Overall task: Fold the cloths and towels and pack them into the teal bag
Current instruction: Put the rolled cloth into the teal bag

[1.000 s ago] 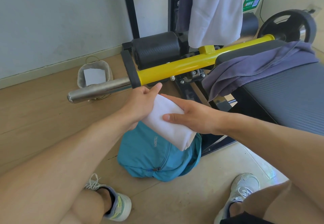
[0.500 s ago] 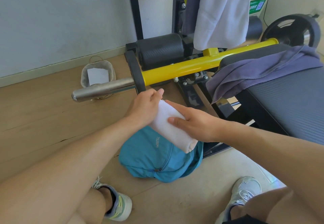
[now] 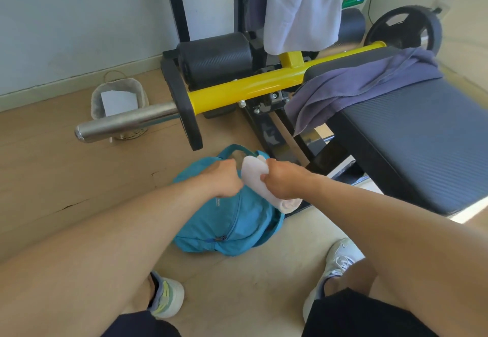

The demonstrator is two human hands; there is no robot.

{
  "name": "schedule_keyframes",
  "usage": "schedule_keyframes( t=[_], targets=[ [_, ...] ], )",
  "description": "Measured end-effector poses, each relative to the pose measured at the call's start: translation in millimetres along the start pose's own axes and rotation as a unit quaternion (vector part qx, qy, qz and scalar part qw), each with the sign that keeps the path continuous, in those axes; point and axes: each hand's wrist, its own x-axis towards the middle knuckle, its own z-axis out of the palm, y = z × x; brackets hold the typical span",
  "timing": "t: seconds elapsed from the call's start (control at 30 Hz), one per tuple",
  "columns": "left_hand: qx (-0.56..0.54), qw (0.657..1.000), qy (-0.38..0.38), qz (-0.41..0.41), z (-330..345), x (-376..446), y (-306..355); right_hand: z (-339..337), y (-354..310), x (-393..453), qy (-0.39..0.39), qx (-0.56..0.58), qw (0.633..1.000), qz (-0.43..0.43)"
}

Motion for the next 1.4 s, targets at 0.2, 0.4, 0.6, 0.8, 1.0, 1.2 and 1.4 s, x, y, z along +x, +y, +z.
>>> schedule_keyframes(
  t=[0.2, 0.4, 0.6, 0.8, 1.0, 1.2, 1.4],
  targets=[
    [0.081, 0.988, -0.13, 0.013, 73.4, 12.1, -2.5, 14.4, 18.9, 1.3, -0.028, 0.004, 0.998, 0.06],
    [0.189, 0.96, -0.192, 0.081, 108.6, 22.9, 10.0, 22.2, 25.0, 7.7, -0.035, -0.04, 0.997, 0.061],
    [0.321, 0.912, -0.224, 0.12, 129.1, 37.7, 30.2, 19.0, 21.4, 17.9, -0.035, -0.072, 0.995, 0.053],
    [0.375, 0.9, -0.209, 0.071, 134.3, 41.0, 29.2, 18.6, 20.6, 18.1, -0.029, -0.09, 0.995, 0.039],
    [0.158, 0.987, -0.008, 0.01, 106.8, 31.8, 25.0, 8.6, 20.8, 15.0, -0.044, -0.088, 0.994, 0.047],
    [-0.022, 0.988, 0.123, -0.09, 62.1, 27.9, -11.2, 2.0, 10.8, 6.8, -0.06, -0.076, 0.995, 0.025],
    [-0.073, 0.984, 0.106, -0.122, 4.8, 7.3, -23.2, 9.9, 8.4, 18.4, -0.073, -0.056, 0.995, 0.029]
  ],
)
